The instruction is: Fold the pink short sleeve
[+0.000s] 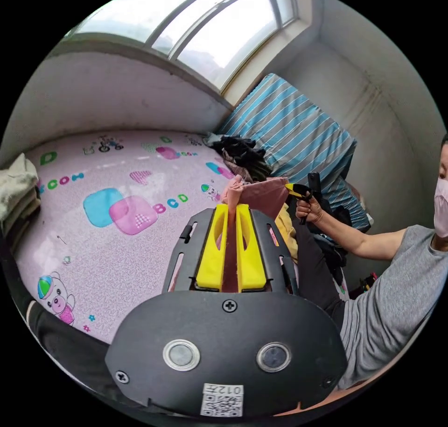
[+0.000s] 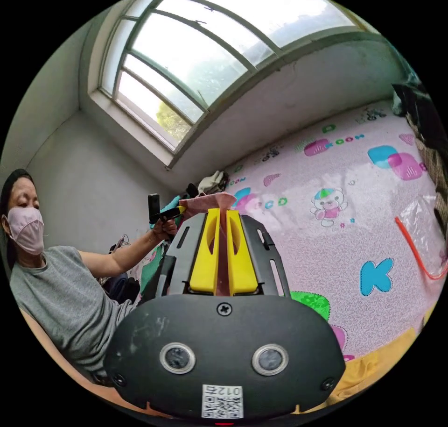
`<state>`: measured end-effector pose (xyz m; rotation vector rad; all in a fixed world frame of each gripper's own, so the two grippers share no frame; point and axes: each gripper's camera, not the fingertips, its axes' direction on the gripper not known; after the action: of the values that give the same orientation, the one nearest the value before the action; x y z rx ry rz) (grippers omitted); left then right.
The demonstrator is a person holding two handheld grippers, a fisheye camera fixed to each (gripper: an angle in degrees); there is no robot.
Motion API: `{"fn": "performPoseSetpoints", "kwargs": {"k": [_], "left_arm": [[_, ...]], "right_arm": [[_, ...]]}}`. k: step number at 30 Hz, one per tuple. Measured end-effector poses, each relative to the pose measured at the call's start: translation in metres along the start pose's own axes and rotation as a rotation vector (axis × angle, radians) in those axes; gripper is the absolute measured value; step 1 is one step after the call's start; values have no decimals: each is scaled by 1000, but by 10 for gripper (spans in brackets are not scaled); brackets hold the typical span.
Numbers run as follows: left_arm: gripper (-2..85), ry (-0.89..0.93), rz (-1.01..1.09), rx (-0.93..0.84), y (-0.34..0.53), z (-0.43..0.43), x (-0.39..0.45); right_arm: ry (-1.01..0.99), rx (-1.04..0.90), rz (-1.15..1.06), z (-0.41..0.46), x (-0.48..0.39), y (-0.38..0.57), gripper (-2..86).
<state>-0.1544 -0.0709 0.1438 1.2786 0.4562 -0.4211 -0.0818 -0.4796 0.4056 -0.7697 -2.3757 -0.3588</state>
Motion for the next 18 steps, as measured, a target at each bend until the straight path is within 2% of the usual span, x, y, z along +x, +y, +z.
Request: {"fn": "performPoseSetpoints", "kwargs": {"k": [7,18], "left_arm": [[8,-105,123,144,69,-91,83],[8,-337,226,319,220,-247,207]], "right_arm": [[-4,54,-213,56,-92,25,-8],[-109,101,-382,195,-184,80,-8]]}}
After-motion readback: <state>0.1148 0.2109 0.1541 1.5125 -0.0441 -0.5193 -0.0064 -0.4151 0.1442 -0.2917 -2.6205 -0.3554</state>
